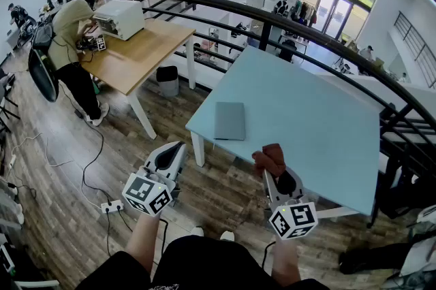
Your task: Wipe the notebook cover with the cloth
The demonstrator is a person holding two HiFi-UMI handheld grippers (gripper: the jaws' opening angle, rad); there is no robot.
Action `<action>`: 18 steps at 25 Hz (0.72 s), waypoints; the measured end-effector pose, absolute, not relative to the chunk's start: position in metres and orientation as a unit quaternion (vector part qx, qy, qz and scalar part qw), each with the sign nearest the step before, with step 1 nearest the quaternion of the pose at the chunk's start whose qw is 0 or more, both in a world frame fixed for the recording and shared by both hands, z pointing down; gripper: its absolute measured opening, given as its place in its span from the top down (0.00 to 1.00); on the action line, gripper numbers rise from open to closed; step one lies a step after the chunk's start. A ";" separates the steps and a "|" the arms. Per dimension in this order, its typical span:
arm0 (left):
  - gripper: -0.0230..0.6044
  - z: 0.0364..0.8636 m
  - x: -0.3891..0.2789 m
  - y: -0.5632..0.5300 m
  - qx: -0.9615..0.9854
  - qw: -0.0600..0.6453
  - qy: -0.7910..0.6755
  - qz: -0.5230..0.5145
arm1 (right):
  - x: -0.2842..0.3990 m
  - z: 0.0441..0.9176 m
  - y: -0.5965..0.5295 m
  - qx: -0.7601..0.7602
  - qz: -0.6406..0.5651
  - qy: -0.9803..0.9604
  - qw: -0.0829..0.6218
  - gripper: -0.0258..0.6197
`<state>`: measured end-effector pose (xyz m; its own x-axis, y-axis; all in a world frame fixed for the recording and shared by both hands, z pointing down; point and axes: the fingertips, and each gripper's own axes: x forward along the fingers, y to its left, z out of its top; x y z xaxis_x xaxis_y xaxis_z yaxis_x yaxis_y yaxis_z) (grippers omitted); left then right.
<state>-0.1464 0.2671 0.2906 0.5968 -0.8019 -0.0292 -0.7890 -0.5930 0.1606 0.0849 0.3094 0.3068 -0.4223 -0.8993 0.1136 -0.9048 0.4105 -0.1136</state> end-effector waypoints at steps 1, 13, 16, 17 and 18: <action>0.95 0.293 -0.151 0.268 0.891 0.063 -0.447 -0.044 | 0.081 0.308 0.309 0.539 0.078 -0.838 0.017 0.78; 0.95 0.305 -0.179 0.269 0.896 0.049 -0.441 -0.022 | 0.041 0.310 0.313 0.532 0.095 -0.841 -0.005 0.75; 0.95 0.308 -0.185 0.268 0.900 0.046 -0.432 -0.014 | 0.032 0.311 0.313 0.535 0.099 -0.839 -0.009 0.75; 0.95 0.309 -0.186 0.268 0.902 0.046 -0.429 -0.014 | 0.028 0.311 0.313 0.536 0.097 -0.839 -0.010 0.75; 0.95 0.309 -0.188 0.268 0.904 0.046 -0.426 -0.014 | 0.024 0.310 0.313 0.536 0.095 -0.839 -0.010 0.76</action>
<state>-0.1884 0.2677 0.3092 0.6371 -0.7707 0.0139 -0.7681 -0.6332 0.0956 0.0244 0.3127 0.3103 -0.4258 -0.9008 0.0854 -0.8971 0.4081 -0.1693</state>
